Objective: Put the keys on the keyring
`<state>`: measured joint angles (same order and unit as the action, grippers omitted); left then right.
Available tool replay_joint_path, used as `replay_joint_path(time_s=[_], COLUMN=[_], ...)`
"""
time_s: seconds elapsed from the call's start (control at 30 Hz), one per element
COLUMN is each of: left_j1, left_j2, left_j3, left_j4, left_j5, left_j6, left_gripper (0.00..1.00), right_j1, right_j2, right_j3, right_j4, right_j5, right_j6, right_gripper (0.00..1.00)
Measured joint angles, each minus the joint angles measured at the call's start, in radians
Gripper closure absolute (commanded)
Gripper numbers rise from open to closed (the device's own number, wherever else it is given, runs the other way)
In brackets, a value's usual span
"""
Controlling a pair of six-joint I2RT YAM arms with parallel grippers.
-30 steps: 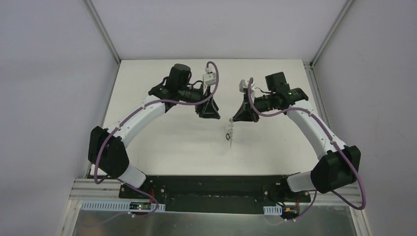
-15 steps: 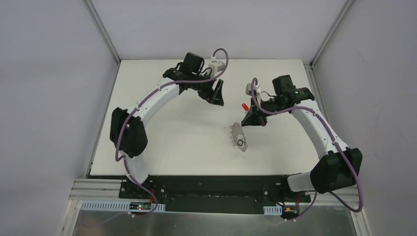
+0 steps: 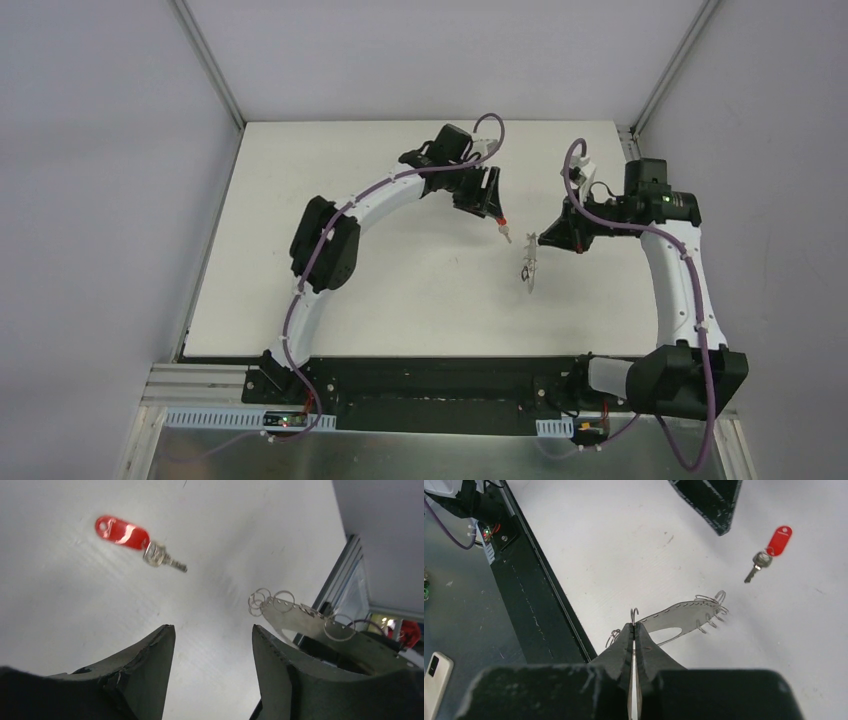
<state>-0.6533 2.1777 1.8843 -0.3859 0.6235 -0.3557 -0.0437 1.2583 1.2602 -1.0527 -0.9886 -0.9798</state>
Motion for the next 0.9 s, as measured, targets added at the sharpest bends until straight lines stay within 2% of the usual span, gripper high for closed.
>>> replay_joint_path(time_s=[0.2,0.4,0.67,0.9], left_j1=[-0.024,-0.027,-0.038,-0.053], left_j2=[0.199,0.310,0.343,0.343], left_j3=[0.201,0.303,0.360,0.360], left_j4=[0.128,0.141,0.111,0.052], left_j5=[-0.018,-0.109,-0.199,-0.242], left_j6=[-0.190,-0.256,-0.275,-0.282], left_gripper=[0.45,0.47,0.57,0.59], right_j1=[-0.105,-0.154,-0.175,-0.194], right_j2=[-0.041,-0.053,-0.059,-0.058], right_j3=[0.000,0.000,-0.003,-0.011], right_j4=[-0.088,-0.144,-0.166,-0.168], right_j5=[0.025,0.030,0.029,0.022], right_j6=[-0.008,-0.024,-0.034,-0.050], right_gripper=[1.00,1.00,1.00,1.00])
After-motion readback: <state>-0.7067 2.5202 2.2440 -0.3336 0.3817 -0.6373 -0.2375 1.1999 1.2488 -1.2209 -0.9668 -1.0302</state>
